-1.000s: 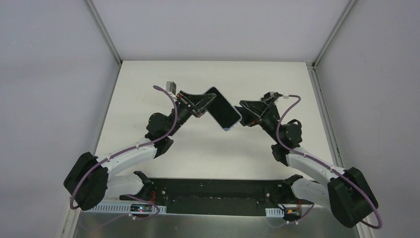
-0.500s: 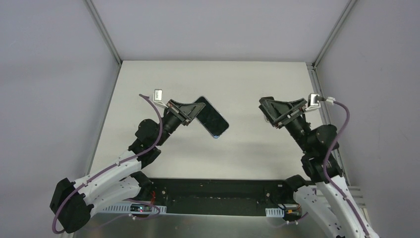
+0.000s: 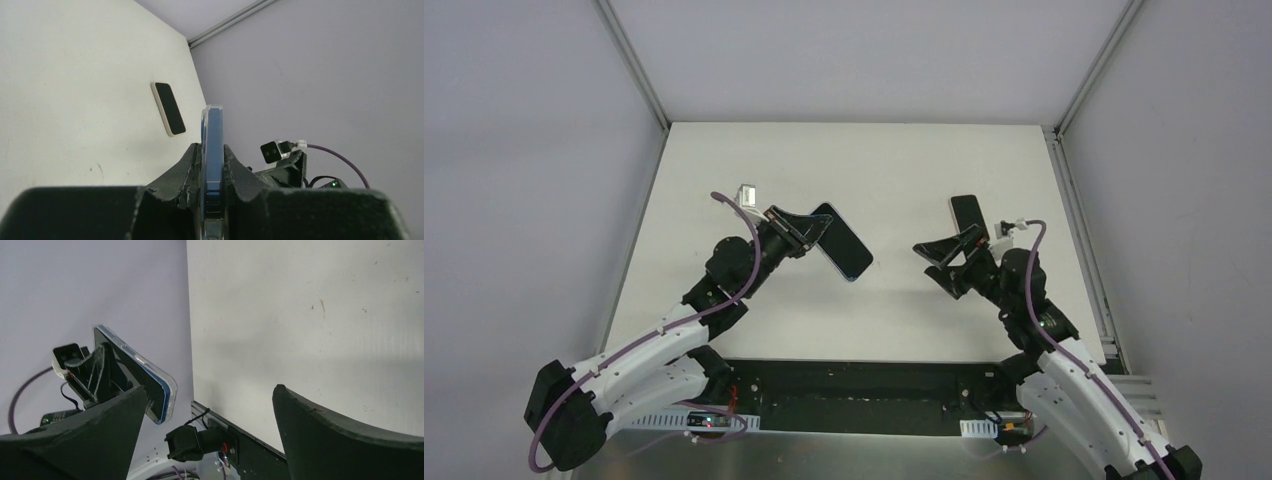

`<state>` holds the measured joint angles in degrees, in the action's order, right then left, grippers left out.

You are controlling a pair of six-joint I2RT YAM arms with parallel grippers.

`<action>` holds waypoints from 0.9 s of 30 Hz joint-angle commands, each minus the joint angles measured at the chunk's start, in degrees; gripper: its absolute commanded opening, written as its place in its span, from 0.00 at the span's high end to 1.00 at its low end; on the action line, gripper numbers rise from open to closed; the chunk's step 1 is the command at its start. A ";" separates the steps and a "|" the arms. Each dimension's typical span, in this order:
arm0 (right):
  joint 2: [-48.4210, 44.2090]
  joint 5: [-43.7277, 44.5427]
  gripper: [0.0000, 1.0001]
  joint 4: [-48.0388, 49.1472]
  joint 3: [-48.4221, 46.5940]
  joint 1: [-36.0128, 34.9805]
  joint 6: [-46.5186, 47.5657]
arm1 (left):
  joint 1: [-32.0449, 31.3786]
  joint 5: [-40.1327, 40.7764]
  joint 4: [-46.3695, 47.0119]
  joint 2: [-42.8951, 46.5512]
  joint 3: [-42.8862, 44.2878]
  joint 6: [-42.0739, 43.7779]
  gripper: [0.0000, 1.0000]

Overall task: Take the phone out of the phone case
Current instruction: Remove the phone case from the phone.

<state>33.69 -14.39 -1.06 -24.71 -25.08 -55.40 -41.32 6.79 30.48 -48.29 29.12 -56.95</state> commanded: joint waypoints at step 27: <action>9.58 11.14 0.44 13.76 -6.25 -24.40 -7.51 | -1.08 -2.16 17.54 -3.14 3.31 -6.60 1.00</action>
<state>42.98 -3.95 7.97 -29.82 -48.77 -61.73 -41.87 5.02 40.07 -52.51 31.00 -63.00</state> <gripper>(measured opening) 0.565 0.151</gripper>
